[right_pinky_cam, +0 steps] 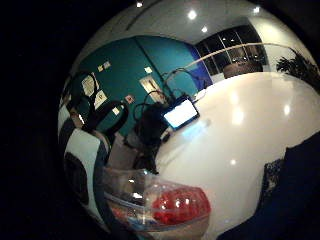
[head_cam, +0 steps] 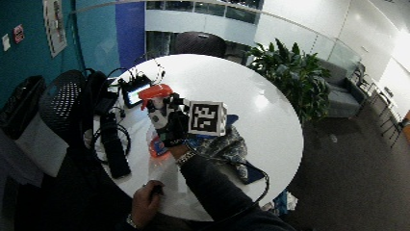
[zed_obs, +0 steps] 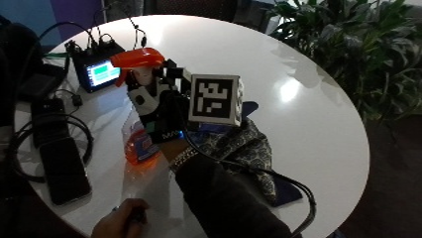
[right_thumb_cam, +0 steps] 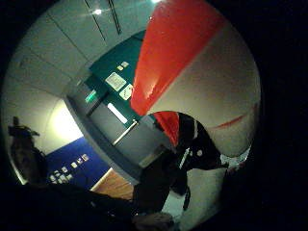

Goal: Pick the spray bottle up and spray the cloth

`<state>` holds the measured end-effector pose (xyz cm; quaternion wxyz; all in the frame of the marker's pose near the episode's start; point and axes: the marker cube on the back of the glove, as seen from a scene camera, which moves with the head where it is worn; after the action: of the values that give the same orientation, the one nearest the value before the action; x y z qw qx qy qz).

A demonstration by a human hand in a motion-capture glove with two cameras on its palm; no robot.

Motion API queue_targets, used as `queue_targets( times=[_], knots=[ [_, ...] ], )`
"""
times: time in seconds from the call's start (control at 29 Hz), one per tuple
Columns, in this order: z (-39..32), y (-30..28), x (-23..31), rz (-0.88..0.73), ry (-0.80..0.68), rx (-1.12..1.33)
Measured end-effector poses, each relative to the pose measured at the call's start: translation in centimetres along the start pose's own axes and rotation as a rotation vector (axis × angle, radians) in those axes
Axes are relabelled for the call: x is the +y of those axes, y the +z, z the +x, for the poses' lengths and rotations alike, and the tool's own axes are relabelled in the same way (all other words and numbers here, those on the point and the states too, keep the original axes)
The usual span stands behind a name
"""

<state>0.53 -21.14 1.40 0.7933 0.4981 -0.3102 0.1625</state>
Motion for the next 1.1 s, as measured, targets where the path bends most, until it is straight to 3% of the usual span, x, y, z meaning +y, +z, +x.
queue_targets(
  times=[0.45,0.76,1.1],
  knots=[
    [1.2,0.6,0.1,-0.036,0.062,0.021],
    [1.4,1.7,1.1,-0.205,0.132,-0.007],
    [1.1,-0.3,3.8,-0.351,0.163,0.158]
  ],
)
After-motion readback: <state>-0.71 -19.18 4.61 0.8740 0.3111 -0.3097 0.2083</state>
